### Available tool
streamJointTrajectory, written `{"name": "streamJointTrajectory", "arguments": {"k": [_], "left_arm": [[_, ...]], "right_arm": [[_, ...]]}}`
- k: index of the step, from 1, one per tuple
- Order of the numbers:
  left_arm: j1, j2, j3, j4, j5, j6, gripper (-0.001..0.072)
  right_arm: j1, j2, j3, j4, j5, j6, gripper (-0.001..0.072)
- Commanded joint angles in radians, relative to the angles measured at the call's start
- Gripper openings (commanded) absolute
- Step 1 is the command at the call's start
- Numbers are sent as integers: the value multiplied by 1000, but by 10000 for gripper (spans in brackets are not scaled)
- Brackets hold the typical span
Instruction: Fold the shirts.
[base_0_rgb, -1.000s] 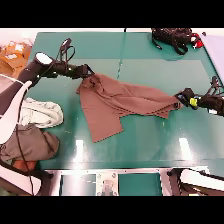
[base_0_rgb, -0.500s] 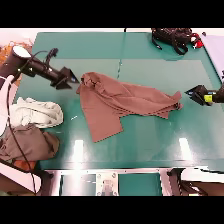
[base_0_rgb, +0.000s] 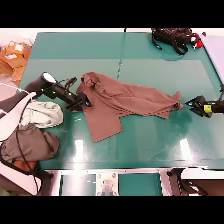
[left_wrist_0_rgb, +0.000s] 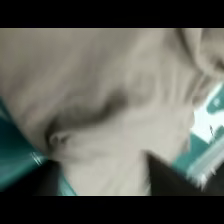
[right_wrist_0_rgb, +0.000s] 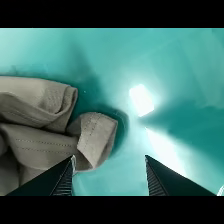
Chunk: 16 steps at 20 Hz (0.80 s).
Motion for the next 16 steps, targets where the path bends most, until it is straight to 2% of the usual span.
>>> {"name": "streamJointTrajectory", "arguments": {"k": [1, 2, 6, 8, 9, 10, 11, 14, 16], "left_arm": [[-20, -1, -28, -58, 64, 60, 104], [-20, -1, -27, -79, 46, 89, 22], [-20, -1, -27, -87, 0, 92, 22], [-20, -1, -24, -87, -5, 95, 21], [-20, 0, -14, -86, -8, 99, 22], [-20, 0, 2, -86, -13, 99, 21], [-20, 0, 30, -86, -29, 99, 21], [-20, 0, 192, -69, -143, 93, 20], [-20, 0, 375, -67, -247, 57, 21]], "right_arm": [[37, -43, -6, 0, -2, 0, 509], [51, -57, -6, 0, -7, 0, 509], [99, -105, -5, 54, -93, -1, 503], [113, -121, 3, 94, -95, -12, 426], [118, -123, 3, 95, -81, -16, 327], [122, -123, 4, 95, -60, -20, 136], [122, -123, 10, 95, -31, -19, 14], [114, -63, 63, 99, 40, -7, 13], [110, 36, 142, 114, 82, 25, 13]]}}
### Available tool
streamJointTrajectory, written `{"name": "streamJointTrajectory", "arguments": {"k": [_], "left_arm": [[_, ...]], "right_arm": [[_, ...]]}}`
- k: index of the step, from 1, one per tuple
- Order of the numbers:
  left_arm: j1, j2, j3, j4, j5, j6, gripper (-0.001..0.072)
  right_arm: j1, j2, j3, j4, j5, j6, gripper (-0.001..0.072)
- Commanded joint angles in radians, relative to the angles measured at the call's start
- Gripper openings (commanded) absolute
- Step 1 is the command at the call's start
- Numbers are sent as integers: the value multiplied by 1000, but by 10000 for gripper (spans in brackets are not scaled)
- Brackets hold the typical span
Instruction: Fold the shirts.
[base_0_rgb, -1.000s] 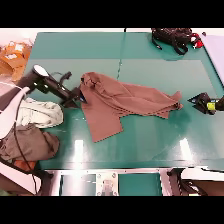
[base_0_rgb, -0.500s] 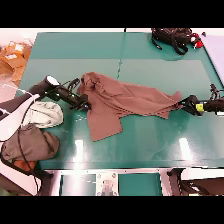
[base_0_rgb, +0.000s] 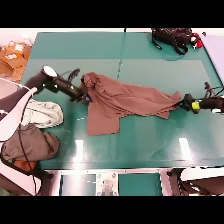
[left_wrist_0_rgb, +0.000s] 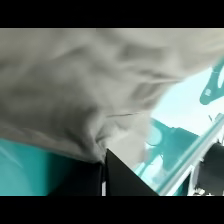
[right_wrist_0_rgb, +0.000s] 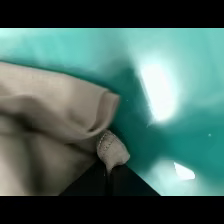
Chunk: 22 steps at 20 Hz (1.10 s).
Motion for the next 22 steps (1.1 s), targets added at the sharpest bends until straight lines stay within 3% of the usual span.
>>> {"name": "streamJointTrajectory", "arguments": {"k": [1, 4, 6, 9, 12, 14, 18, 22], "left_arm": [[0, 1, 284, 5, -173, -53, 21], [0, 1, 669, 5, -269, -136, 21], [0, 63, 836, 5, -246, -172, 20], [0, 349, 726, 55, -42, -130, 20], [0, 682, 607, 233, 193, -112, 21], [0, 840, 607, 321, 276, -111, 21], [0, 989, 607, 400, 283, -111, 21], [0, 944, 571, 421, 193, -111, 21]], "right_arm": [[-5, 145, 119, 55, 87, 53, 13], [-5, 349, 273, 121, 91, 148, 13], [-6, 458, 385, 139, 91, 218, 13], [-40, 595, 546, 140, 58, 324, 13], [-152, 730, 660, 138, -3, 394, 13], [-212, 804, 691, 128, -31, 402, 13], [-216, 886, 693, 59, -117, 401, 13], [-216, 880, 642, 36, -96, 401, 13]]}}
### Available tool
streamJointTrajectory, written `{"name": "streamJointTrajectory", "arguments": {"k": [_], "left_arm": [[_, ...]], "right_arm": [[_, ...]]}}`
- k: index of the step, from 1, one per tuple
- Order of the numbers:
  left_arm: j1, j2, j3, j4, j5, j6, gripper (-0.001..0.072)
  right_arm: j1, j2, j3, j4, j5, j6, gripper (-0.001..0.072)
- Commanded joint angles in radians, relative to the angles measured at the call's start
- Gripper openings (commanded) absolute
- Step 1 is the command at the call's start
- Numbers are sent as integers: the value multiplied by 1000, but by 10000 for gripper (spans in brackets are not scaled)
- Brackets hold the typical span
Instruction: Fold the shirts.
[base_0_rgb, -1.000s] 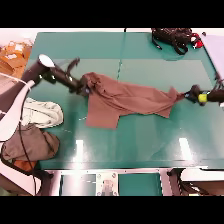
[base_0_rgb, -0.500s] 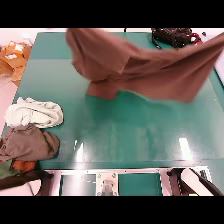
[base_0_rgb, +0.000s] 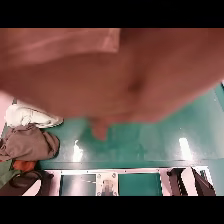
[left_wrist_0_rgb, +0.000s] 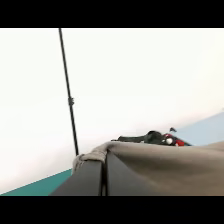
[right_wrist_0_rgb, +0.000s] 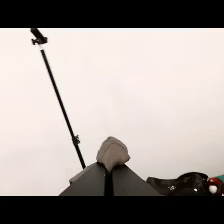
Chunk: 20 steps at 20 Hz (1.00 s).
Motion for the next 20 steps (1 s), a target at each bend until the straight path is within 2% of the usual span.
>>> {"name": "streamJointTrajectory", "arguments": {"k": [1, 3, 6, 10, 14, 17, 20], "left_arm": [[1, -21, -43, 42, -42, 0, 21], [1, -92, -93, 38, -53, 0, 22], [1, -246, -172, 17, -57, 1, 22], [1, -518, -271, -89, -45, 79, 22], [1, -811, -286, -95, 5, 78, 22], [1, -953, -286, -152, 117, 80, 22], [1, -1024, -286, -223, 217, 79, 22]], "right_arm": [[-5, 12, -70, -23, -11, 6, 13], [-3, 6, -212, 11, -9, -11, 13], [101, -34, -471, 53, -50, -106, 13], [325, -226, -738, 51, -259, -152, 14], [392, -580, -723, 58, -376, -151, 14], [394, -802, -638, 89, -385, -152, 14], [394, -936, -540, 119, -361, -156, 14]]}}
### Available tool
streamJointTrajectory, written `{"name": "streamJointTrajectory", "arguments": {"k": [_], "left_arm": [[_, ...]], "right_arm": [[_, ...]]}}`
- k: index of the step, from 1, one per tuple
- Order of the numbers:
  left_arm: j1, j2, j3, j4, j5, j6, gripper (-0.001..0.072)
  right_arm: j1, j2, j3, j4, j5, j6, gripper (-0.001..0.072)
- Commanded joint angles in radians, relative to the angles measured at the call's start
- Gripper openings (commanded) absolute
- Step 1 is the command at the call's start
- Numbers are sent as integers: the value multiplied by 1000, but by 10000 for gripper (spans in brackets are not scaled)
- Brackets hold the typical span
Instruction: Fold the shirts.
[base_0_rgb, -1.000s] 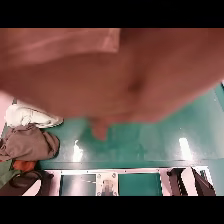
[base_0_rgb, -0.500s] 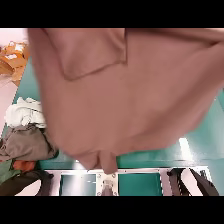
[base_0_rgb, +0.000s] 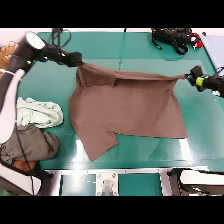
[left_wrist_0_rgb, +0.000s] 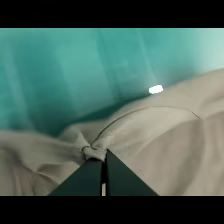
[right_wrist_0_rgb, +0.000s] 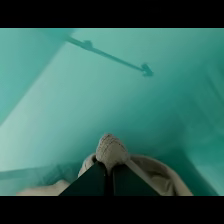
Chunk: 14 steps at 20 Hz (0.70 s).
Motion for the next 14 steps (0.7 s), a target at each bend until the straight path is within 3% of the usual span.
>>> {"name": "streamJointTrajectory", "arguments": {"k": [1, 3, 7, 11, 14], "left_arm": [[1, -98, -1, -67, 103, 3, 22], [2, -101, 0, -40, 52, 2, 22], [2, -101, 15, 102, -174, -32, 22], [1, -104, 15, 93, -358, -56, 22], [1, -104, 15, 91, -417, -58, 22]], "right_arm": [[9, -169, 98, 28, 17, -21, 14], [1, -177, 121, 5, 65, -46, 13], [-49, -153, 121, -115, 228, -45, 13], [-60, -153, 113, -139, 413, -42, 13], [-59, -153, 95, -156, 441, -38, 14]]}}
